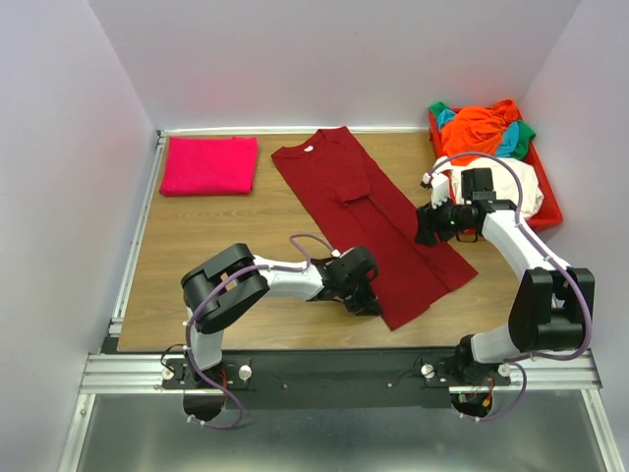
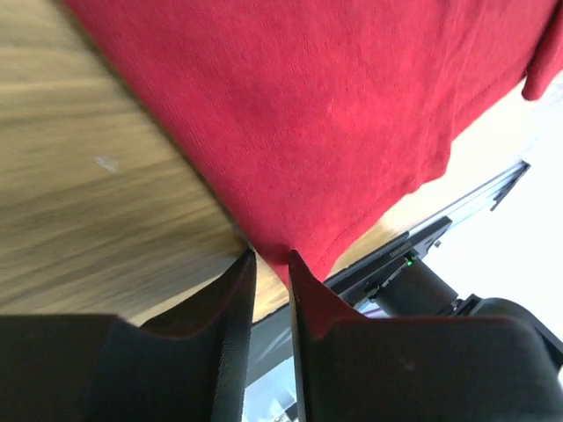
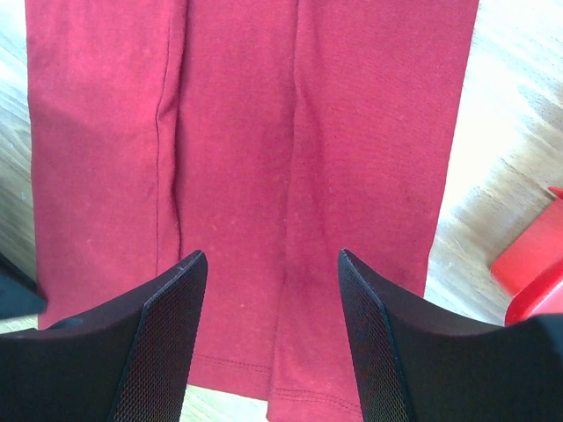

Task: Fold and stack the t-shirts
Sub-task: Fold the tshirt

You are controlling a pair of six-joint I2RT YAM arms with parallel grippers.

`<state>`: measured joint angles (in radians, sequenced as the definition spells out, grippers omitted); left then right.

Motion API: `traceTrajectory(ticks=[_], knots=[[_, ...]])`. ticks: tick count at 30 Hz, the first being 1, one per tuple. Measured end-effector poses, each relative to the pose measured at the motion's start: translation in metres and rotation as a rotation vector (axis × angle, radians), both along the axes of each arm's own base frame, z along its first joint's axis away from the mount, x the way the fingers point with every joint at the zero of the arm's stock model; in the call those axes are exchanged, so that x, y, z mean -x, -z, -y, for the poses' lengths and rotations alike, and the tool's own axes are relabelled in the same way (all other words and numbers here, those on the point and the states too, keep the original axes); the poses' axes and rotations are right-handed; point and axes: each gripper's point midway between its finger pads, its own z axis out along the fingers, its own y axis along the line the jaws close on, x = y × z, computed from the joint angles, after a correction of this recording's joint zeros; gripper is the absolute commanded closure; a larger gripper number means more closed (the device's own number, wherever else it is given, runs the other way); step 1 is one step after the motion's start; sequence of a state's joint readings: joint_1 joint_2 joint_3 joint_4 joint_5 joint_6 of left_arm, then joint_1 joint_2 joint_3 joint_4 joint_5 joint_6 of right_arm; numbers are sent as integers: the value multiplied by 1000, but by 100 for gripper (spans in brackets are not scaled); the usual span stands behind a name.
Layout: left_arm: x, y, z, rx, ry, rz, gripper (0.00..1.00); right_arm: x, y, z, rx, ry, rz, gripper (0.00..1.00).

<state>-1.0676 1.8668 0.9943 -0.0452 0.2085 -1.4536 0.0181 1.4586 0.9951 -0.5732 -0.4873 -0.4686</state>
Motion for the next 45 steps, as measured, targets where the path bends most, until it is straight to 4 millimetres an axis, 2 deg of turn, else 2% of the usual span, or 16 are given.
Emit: traceTrajectory(ticks=[2,4,5,8,13,18,23,27,30,33,36,39,40,41,43,45], knots=[[-4,2,-3,-10,-6,9,86,0,0,0,0,0,0,32],[-8,3,-5,-20,-12,21,87,0,0,0,0,-1,0,32],[-9,3,-6,-22,-12,24,94,0,0,0,0,-1,1,32],[-14,4,-9,-27,-16,39,99,0,-2,0,0,0,6,32],[-24,3,-17,-27,-25,61,100,0,-5,0,-1,0,15,32],[-21,4,-28,-30,-2,83,100,1,-4,0,-1,-1,13,32],[0,4,-64,-51,36,87,100,1,-4,-1,-7,-5,12,32],[19,1,-107,-74,34,76,100,2,-5,-3,-16,-10,13,31],[20,-7,-124,-71,16,88,100,3,-5,-5,-26,-16,13,31],[14,-19,-131,-56,9,121,99,4,-6,-7,-40,-27,14,31],[3,-32,-135,-31,28,173,94,7,-9,-13,-66,-59,17,31],[-5,-44,-135,-5,69,229,75,13,-14,-22,-104,-119,29,29],[-6,-51,-134,13,94,260,60,17,-17,-26,-123,-153,37,28],[-7,-60,-131,38,116,290,54,19,-18,-28,-133,-168,40,26],[-6,-79,-128,91,156,359,46,28,-24,-34,-160,-227,53,23],[-6,-104,-125,155,192,446,43,35,-29,-38,-171,-280,76,13]])
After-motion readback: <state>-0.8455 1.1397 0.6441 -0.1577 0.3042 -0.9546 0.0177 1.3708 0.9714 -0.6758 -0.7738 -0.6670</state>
